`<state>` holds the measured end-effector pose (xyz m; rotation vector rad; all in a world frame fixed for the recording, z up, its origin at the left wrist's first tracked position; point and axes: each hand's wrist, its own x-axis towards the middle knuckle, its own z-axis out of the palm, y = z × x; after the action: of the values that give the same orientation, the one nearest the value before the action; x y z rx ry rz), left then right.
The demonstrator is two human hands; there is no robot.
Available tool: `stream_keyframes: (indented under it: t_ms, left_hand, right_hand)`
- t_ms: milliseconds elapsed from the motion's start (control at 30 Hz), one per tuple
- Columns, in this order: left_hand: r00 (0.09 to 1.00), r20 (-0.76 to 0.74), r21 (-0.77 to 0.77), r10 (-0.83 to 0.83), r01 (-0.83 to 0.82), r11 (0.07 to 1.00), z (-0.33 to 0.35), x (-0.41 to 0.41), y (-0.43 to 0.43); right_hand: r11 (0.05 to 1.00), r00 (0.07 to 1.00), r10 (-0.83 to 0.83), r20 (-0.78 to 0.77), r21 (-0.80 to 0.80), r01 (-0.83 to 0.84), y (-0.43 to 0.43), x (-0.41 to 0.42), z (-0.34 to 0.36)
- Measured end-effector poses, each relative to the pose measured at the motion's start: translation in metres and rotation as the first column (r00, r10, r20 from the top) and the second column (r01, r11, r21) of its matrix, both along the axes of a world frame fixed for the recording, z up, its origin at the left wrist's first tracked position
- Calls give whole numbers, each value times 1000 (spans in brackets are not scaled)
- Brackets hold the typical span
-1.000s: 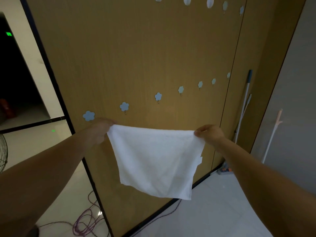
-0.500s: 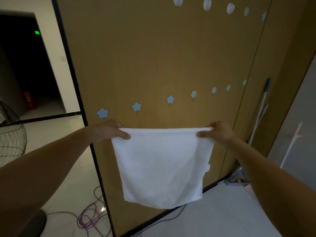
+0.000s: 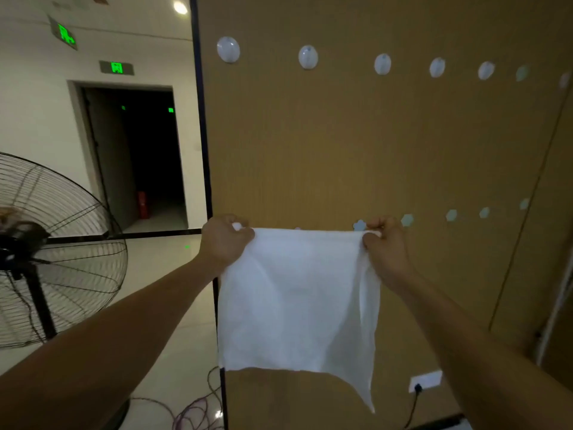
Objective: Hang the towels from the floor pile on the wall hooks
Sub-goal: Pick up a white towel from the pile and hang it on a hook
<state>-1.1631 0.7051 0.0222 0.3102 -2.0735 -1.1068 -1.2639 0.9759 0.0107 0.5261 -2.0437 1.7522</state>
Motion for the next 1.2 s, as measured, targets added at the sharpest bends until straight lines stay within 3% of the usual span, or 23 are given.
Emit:
stream_keyframes:
  t_ms: [33, 100, 167, 233, 267, 433, 533, 600, 867, 1033, 1200]
  left_hand:
    - [999, -49, 110, 9, -4, 994, 3, 1, -1]
    - [990, -131, 154, 57, -37, 987, 10, 4, -6]
    - [980, -176, 100, 94, -77, 992, 19, 5, -15]
    - [980, -190, 29, 49, -44, 999, 26, 4, -28]
    - [982, -188, -8, 21, -23, 1000, 30, 3, -37]
    - [985, -46, -204, -166, 153, 967, 57, -12, -74]
    - [969, 152, -432, -193, 241, 869, 74, -23, -93]
    - [963, 186, -491, -196, 264, 830, 83, -35, -110]
    - [949, -44, -343, -313, 280, 897, 149, -86, -159]
    - [958, -239, -454, -158, 34, 890, 215, -121, -172]
    - [900, -431, -488, -63, -174, 856, 285, -151, -178]
  right_hand:
    - [998, 998, 61, 9, -7, -61, -11, 1, 4]
    - [977, 977, 213, 23, 26, -214, -31, 4, 13]
    - [925, 943, 331, 42, 182, -333, -48, 3, 22]
    - [865, 939, 344, 16, 383, -323, -65, 0, 28]
    - [858, 938, 348, -1, 403, -318, -75, -1, 32]
    - [924, 935, 333, -122, 241, -298, -128, -19, 54]
    - [946, 944, 284, -167, 210, -247, -162, -30, 70]
    - [948, 936, 285, -205, 209, -242, -184, -41, 77]
    - [955, 920, 291, -263, 140, -262, -244, -76, 139]
    - [960, 925, 243, -291, -65, -273, -268, -96, 205]
    - [970, 918, 84, -388, -181, -165, -289, -118, 279]
